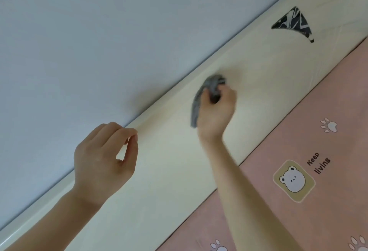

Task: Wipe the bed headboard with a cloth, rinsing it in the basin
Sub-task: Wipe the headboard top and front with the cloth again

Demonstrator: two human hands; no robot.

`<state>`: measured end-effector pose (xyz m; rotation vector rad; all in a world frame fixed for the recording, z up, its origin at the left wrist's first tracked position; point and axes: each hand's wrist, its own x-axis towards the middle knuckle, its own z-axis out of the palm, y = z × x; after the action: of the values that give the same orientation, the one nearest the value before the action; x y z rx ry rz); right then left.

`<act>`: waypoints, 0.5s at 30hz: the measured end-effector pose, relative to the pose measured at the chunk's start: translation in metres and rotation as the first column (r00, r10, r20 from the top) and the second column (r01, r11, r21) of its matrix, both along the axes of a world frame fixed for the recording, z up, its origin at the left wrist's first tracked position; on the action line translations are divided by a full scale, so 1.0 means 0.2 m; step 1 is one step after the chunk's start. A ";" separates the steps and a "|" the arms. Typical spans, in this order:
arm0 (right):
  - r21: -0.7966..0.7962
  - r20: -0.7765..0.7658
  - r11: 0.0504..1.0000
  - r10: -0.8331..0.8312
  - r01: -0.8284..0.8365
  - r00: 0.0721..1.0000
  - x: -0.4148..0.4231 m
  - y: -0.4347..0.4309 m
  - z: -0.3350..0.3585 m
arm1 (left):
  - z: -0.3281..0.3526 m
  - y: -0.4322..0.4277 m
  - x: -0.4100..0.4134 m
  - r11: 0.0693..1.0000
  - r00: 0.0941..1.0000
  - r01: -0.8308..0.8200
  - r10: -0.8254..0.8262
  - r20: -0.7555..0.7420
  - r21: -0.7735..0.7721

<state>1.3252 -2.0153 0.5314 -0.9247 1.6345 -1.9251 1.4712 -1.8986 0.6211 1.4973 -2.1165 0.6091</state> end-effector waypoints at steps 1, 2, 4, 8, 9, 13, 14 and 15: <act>-0.056 -0.057 0.997 0.043 -0.046 0.997 0.10 0.10 0.00 | 0.00 0.00 0.00 1.000 1.000 -0.005 0.005 0.000 0.003; -0.088 -0.106 0.990 0.102 -0.111 0.989 0.18 0.19 -0.01 | 0.00 0.00 0.00 1.000 1.000 -0.008 0.008 -0.003 0.007; -0.099 -0.154 0.974 0.186 -0.202 0.970 0.25 0.28 -0.04 | -0.01 -0.01 -0.02 1.000 1.000 -0.007 0.007 0.000 0.024; -0.097 -0.211 0.988 0.099 -0.122 0.973 0.08 0.08 -0.06 | -0.05 -0.06 -0.07 0.994 0.999 -0.022 0.019 0.027 0.105; -0.094 -0.195 0.993 0.045 -0.064 0.980 0.00 -0.02 -0.06 | -0.05 -0.08 -0.08 0.993 1.000 -0.024 0.021 0.022 0.118; -0.057 -0.221 0.997 -0.063 0.051 0.973 -0.37 -0.41 -0.02 | -0.05 -0.16 -0.13 0.993 1.000 0.000 -0.001 0.012 0.121; -0.020 -0.220 0.998 -0.066 0.063 0.973 -0.47 -0.50 -0.01 | -0.05 -0.18 -0.14 0.992 1.000 0.001 -0.002 0.012 0.126; 0.036 -0.210 0.997 -0.052 0.061 0.976 -0.57 -0.57 0.00 | -0.05 -0.19 -0.16 0.991 1.000 -0.001 -0.001 0.014 0.131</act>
<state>1.2122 -2.1291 0.5314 -1.1058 1.8309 -1.8757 1.4389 -1.9368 0.6110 1.5670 -2.2047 0.4906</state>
